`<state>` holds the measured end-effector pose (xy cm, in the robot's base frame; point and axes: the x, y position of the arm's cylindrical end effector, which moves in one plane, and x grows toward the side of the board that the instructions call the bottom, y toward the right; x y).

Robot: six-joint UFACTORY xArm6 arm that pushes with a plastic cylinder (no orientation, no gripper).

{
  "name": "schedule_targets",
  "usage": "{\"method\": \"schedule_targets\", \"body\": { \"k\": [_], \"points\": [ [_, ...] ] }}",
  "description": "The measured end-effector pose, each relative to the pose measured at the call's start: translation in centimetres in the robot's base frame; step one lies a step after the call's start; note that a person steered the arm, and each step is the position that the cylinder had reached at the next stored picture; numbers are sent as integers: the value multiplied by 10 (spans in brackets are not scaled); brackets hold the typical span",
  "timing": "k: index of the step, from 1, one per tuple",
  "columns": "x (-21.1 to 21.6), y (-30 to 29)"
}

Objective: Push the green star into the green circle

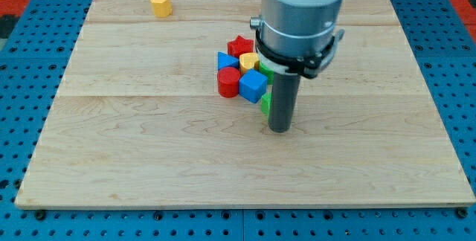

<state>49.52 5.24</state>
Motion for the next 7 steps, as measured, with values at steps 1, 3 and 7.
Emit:
{"method": "schedule_targets", "body": {
  "k": [1, 3, 7],
  "points": [
    [-1, 0],
    [-41, 1],
    [-63, 46]
  ]
}}
